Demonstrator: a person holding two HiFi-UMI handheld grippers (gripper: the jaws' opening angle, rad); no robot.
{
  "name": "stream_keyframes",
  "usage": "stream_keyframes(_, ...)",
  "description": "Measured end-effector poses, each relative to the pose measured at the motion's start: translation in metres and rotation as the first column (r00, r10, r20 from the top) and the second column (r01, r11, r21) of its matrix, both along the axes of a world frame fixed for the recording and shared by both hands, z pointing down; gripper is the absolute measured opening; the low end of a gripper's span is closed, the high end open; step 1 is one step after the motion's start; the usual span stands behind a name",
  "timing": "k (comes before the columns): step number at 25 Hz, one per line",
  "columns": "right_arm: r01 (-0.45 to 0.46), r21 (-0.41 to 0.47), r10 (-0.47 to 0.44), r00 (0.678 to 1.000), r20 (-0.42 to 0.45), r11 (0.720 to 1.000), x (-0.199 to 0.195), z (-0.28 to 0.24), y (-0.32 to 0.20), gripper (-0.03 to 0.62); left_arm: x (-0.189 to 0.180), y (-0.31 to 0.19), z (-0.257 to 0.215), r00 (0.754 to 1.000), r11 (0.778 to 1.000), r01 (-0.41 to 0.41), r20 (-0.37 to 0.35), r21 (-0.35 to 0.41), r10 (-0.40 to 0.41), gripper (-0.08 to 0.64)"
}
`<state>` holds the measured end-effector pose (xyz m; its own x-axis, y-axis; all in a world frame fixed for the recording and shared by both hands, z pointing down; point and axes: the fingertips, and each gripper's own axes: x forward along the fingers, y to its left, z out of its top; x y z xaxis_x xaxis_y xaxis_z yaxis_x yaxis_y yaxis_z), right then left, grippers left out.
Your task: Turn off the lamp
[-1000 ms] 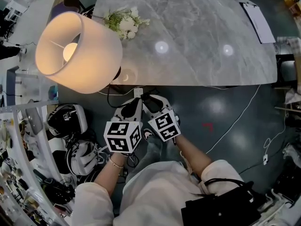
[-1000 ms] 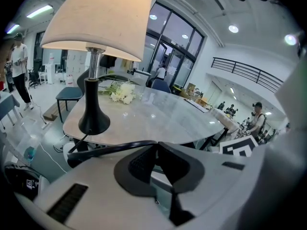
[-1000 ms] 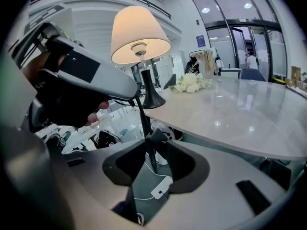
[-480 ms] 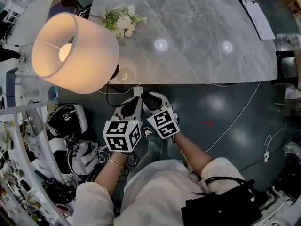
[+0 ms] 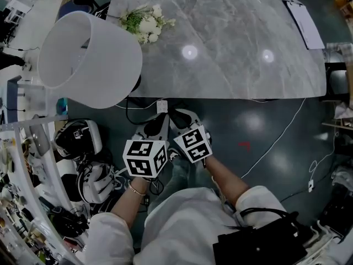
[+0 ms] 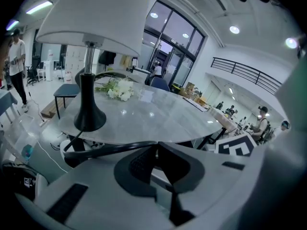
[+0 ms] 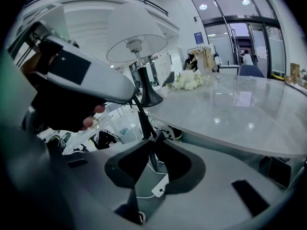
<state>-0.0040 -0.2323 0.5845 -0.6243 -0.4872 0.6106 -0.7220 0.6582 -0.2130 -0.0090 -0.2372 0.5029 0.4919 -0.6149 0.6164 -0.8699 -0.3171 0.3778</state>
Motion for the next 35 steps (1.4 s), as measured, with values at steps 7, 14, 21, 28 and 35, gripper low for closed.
stream_keyframes(7,-0.003,-0.002,0.003,1.0,0.014,1.0,0.0,-0.002,0.0,0.081,0.002,-0.002,-0.001,1.0,1.0,0.001,-0.003,0.005,-0.001,0.025)
stream_keyframes(14,-0.001,-0.013,0.002,1.0,0.017,1.0,0.002,-0.001,0.002,0.081,0.002,-0.001,0.001,1.0,1.0,0.007,-0.002,0.002,-0.007,0.025)
stream_keyframes(21,0.01,-0.019,-0.009,1.0,0.016,1.0,0.002,0.0,0.005,0.083,0.0,0.0,0.002,1.0,1.0,0.011,0.002,0.004,-0.011,0.025)
stream_keyframes(28,0.001,-0.039,0.001,0.999,0.034,0.999,0.004,0.004,0.01,0.091,-0.001,0.004,0.007,1.0,1.0,0.012,0.001,-0.002,-0.012,0.025)
stream_keyframes(35,-0.003,-0.052,0.006,0.997,0.074,0.999,0.007,0.004,0.016,0.104,-0.007,0.012,0.025,0.999,0.999,0.031,0.025,-0.034,-0.03,0.025)
